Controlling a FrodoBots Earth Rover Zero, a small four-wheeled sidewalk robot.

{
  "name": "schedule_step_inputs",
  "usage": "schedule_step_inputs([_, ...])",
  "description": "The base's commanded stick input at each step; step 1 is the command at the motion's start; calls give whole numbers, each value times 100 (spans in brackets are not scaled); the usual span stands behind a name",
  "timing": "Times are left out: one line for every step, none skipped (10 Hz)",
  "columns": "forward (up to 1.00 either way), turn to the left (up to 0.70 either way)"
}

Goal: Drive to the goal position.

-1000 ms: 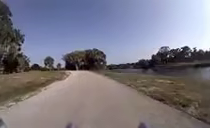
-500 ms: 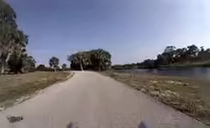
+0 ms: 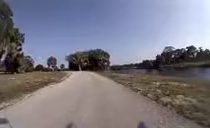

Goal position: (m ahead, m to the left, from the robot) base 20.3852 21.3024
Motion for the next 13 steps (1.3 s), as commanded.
schedule_step_inputs([100, 0])
schedule_step_inputs([100, 0])
schedule_step_inputs([100, 0])
schedule_step_inputs([100, 0])
schedule_step_inputs([100, 0])
schedule_step_inputs([100, 0])
schedule_step_inputs([100, 2])
schedule_step_inputs([100, 1])
schedule_step_inputs([100, 0])
schedule_step_inputs([100, 0])
schedule_step_inputs([100, 0])
schedule_step_inputs([100, 1])
schedule_step_inputs([100, 16])
